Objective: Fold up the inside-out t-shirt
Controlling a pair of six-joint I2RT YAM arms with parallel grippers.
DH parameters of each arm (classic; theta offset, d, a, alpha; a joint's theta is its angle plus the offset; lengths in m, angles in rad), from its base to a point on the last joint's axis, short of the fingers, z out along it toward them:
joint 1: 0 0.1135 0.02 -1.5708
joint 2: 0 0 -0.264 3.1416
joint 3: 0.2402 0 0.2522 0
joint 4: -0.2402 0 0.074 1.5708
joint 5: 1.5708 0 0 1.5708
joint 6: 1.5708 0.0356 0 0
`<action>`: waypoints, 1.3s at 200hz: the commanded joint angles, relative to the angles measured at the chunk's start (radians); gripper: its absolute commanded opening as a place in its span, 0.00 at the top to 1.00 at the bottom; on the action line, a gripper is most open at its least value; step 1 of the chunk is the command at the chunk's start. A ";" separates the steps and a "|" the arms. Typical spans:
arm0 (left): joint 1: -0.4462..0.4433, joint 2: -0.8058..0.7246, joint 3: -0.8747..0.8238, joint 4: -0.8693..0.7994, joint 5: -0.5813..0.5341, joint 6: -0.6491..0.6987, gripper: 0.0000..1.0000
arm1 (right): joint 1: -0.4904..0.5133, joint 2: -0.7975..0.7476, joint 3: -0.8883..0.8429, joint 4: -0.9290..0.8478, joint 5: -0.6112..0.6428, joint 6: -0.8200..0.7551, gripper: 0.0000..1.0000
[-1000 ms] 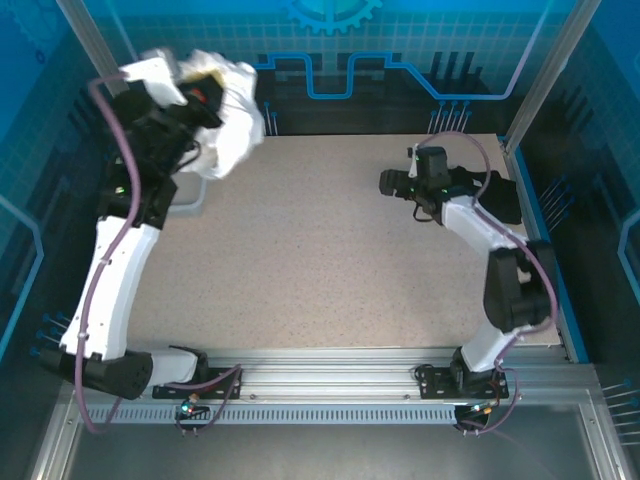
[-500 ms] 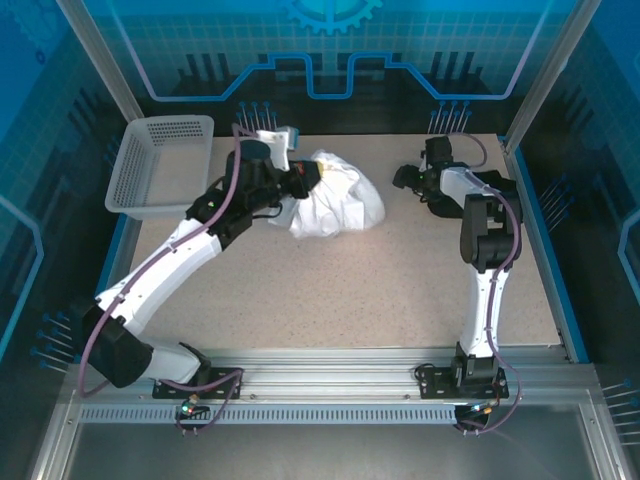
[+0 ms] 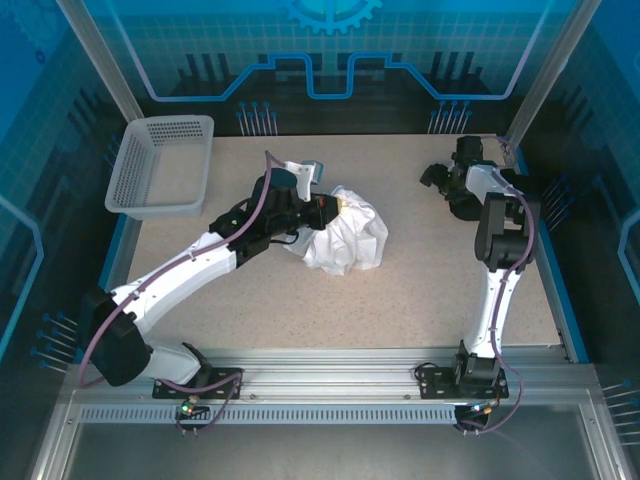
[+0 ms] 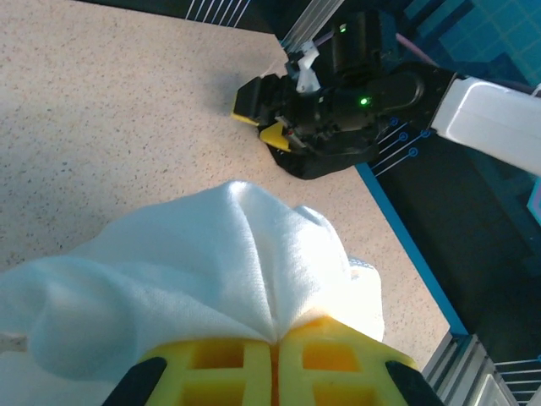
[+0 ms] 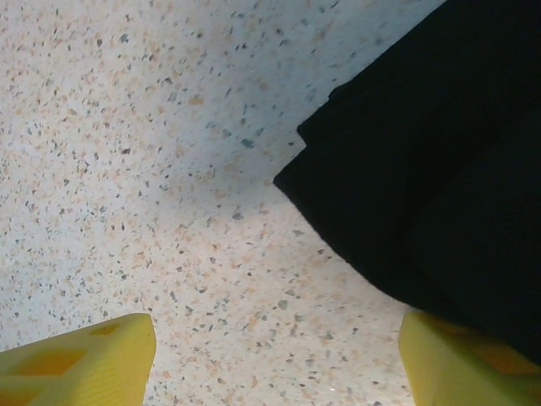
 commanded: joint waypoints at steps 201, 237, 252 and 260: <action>-0.008 -0.133 0.025 -0.058 -0.087 0.036 1.00 | 0.515 -0.567 -0.942 0.807 -0.157 -0.110 0.38; 0.001 -0.164 0.026 -0.072 -0.125 0.053 1.00 | 0.473 -0.717 -0.921 0.679 -0.164 -0.213 0.99; 0.014 -0.192 0.038 -0.083 -0.144 0.060 1.00 | 0.457 -0.899 -0.906 0.524 -0.158 -0.272 1.00; 0.022 -0.214 0.048 -0.090 -0.149 0.060 1.00 | 0.457 -1.002 -0.880 0.426 -0.156 -0.305 1.00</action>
